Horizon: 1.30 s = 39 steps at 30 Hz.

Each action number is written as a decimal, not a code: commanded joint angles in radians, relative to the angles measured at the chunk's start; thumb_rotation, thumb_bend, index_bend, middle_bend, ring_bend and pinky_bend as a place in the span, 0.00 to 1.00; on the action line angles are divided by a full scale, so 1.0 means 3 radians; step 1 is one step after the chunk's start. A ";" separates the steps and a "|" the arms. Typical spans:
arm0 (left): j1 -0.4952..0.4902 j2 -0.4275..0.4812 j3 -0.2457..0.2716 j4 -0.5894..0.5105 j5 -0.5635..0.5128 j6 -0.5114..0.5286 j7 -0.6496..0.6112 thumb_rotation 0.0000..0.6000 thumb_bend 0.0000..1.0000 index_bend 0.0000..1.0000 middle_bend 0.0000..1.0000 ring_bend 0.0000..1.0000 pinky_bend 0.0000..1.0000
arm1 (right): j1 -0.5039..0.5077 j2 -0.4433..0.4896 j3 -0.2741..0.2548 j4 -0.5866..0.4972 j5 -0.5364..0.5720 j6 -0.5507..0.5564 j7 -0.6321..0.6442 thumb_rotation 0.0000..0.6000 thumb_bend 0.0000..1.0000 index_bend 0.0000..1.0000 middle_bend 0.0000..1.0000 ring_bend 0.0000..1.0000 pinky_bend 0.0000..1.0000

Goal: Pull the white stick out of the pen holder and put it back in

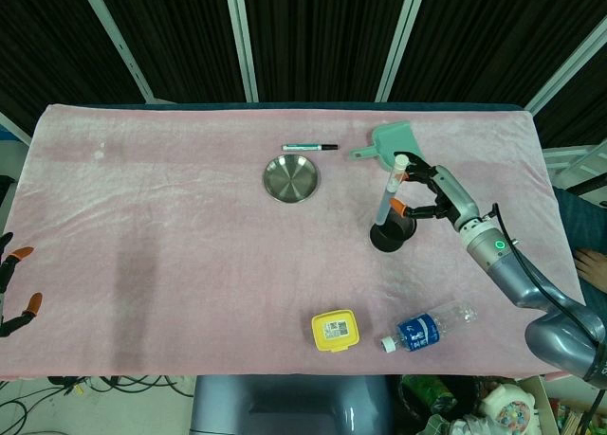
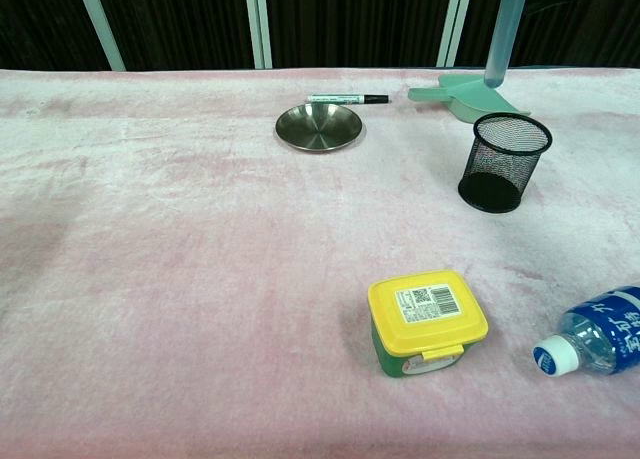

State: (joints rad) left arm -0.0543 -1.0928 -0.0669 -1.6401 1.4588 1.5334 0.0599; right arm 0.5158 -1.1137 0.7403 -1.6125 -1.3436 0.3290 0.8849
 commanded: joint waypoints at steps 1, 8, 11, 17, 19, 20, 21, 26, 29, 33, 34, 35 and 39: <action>0.0000 0.0002 -0.0001 0.0000 0.0002 0.0001 -0.0003 1.00 0.34 0.19 0.02 0.01 0.00 | 0.0118 0.0060 -0.0222 0.0097 0.0012 0.0222 -0.0468 1.00 0.32 0.61 0.09 0.16 0.16; -0.0002 0.0003 0.0003 -0.0001 0.0011 -0.0005 0.0000 1.00 0.34 0.19 0.02 0.01 0.00 | 0.0264 0.0106 -0.0501 -0.0067 0.0592 0.0694 -0.1536 1.00 0.32 0.61 0.09 0.16 0.16; 0.0000 0.0003 0.0002 -0.0001 0.0010 -0.0002 -0.0001 1.00 0.34 0.19 0.02 0.01 0.00 | 0.0307 0.0176 -0.0494 -0.0277 0.0882 0.0721 -0.1487 1.00 0.32 0.61 0.09 0.16 0.16; -0.0005 0.0004 0.0003 -0.0004 0.0007 -0.0016 0.0007 1.00 0.34 0.19 0.02 0.01 0.00 | 0.0131 0.0285 0.0033 -0.0689 0.0953 0.0178 -0.0095 1.00 0.34 0.61 0.09 0.16 0.16; -0.0006 0.0007 0.0007 -0.0007 0.0008 -0.0021 0.0008 1.00 0.34 0.19 0.02 0.01 0.00 | -0.0018 0.0204 0.0356 -0.0745 0.0878 -0.0038 0.0513 1.00 0.34 0.61 0.09 0.16 0.16; -0.0005 0.0007 0.0007 -0.0007 0.0008 -0.0021 0.0007 1.00 0.34 0.19 0.02 0.01 0.00 | -0.0073 0.0161 0.0463 -0.0752 0.0830 -0.0091 0.0681 1.00 0.34 0.61 0.09 0.16 0.16; -0.0005 0.0009 0.0006 -0.0008 0.0008 -0.0019 0.0004 1.00 0.34 0.19 0.02 0.01 0.00 | -0.0155 0.0088 0.0615 -0.0752 0.0745 -0.0145 0.0900 1.00 0.34 0.62 0.09 0.16 0.16; -0.0003 0.0012 0.0003 -0.0008 0.0007 -0.0015 -0.0008 1.00 0.34 0.19 0.02 0.01 0.00 | -0.0350 -0.0113 0.0928 -0.0694 0.0344 -0.0268 0.1348 1.00 0.34 0.63 0.09 0.16 0.16; -0.0004 0.0013 0.0005 -0.0006 0.0008 -0.0019 -0.0008 1.00 0.34 0.19 0.02 0.01 0.00 | -0.0415 -0.0185 0.1035 -0.0664 0.0183 -0.0319 0.1581 1.00 0.34 0.63 0.09 0.16 0.16; -0.0004 0.0011 0.0008 -0.0007 0.0010 -0.0021 -0.0004 1.00 0.34 0.19 0.02 0.01 0.00 | -0.0461 -0.0225 0.1063 -0.0605 -0.0068 -0.0371 0.1784 1.00 0.34 0.63 0.09 0.16 0.16; -0.0004 0.0011 0.0007 -0.0008 0.0010 -0.0020 -0.0004 1.00 0.34 0.19 0.02 0.01 0.00 | -0.0456 -0.0220 0.1036 -0.0582 -0.0147 -0.0372 0.1793 1.00 0.34 0.64 0.09 0.16 0.16; -0.0003 0.0011 0.0006 -0.0009 0.0009 -0.0018 -0.0004 1.00 0.34 0.19 0.02 0.01 0.00 | -0.0441 -0.0204 0.0984 -0.0550 -0.0247 -0.0368 0.1759 1.00 0.34 0.64 0.09 0.16 0.16; -0.0001 0.0010 0.0005 -0.0010 0.0007 -0.0015 -0.0003 1.00 0.34 0.19 0.02 0.01 0.00 | -0.0315 -0.0101 0.0691 -0.0427 -0.0579 -0.0302 0.1538 1.00 0.34 0.64 0.09 0.16 0.16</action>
State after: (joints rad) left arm -0.0545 -1.0898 -0.0654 -1.6432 1.4610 1.5291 0.0590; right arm 0.4012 -1.1604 0.9965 -1.7657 -1.4669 0.2298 1.3826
